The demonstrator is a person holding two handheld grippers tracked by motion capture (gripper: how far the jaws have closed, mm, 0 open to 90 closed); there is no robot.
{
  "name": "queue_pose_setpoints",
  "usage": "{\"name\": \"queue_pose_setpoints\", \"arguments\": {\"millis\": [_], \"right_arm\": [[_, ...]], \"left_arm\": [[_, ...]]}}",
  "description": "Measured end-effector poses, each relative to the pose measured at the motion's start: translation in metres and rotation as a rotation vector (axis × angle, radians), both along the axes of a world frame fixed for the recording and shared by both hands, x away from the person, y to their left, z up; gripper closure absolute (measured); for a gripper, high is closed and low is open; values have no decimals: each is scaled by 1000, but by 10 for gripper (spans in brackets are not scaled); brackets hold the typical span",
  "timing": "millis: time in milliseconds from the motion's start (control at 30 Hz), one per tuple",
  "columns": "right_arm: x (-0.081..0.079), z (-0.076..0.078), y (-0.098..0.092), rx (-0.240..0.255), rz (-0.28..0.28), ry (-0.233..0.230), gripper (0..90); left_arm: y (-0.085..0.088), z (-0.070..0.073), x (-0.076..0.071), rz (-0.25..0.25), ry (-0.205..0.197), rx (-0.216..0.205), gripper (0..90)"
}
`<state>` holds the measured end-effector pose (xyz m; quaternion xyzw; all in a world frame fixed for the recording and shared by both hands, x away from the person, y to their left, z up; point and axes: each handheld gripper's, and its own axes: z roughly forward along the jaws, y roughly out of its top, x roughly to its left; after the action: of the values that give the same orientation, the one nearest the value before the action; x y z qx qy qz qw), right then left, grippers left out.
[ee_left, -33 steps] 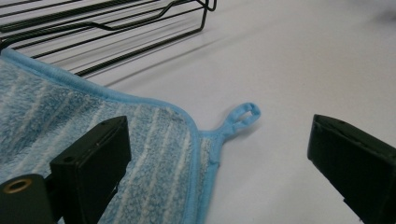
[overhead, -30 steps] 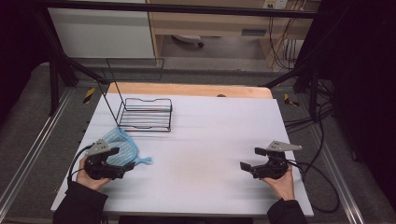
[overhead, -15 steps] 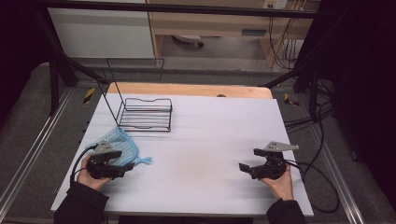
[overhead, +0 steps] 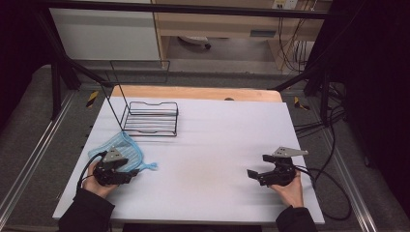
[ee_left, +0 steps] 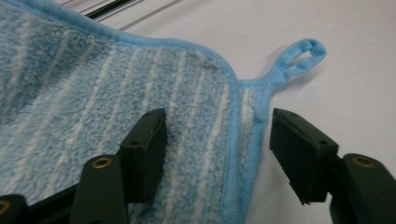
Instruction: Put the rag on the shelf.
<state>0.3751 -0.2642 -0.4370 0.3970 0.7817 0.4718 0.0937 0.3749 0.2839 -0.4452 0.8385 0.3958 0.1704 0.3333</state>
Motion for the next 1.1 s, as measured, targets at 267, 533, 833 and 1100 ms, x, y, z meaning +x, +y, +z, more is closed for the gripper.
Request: {"name": "queue_pose_setpoints", "arguments": {"millis": [267,533,833,1100], "right_arm": [[0,-1,0,-8,-1,2,7],[0,0,0,-3,-3,-1,7],[0,0,0,-2,-2,-3,8],[0,-1,0,-9,0,0,8]], "left_arm": [[0,1,2,37,-3,30,525],[-4,3,-2,-3,15,32,410],[-6,3,-2,15,-3,100,505],[-1,4,2,38,-5,94,721]]}}
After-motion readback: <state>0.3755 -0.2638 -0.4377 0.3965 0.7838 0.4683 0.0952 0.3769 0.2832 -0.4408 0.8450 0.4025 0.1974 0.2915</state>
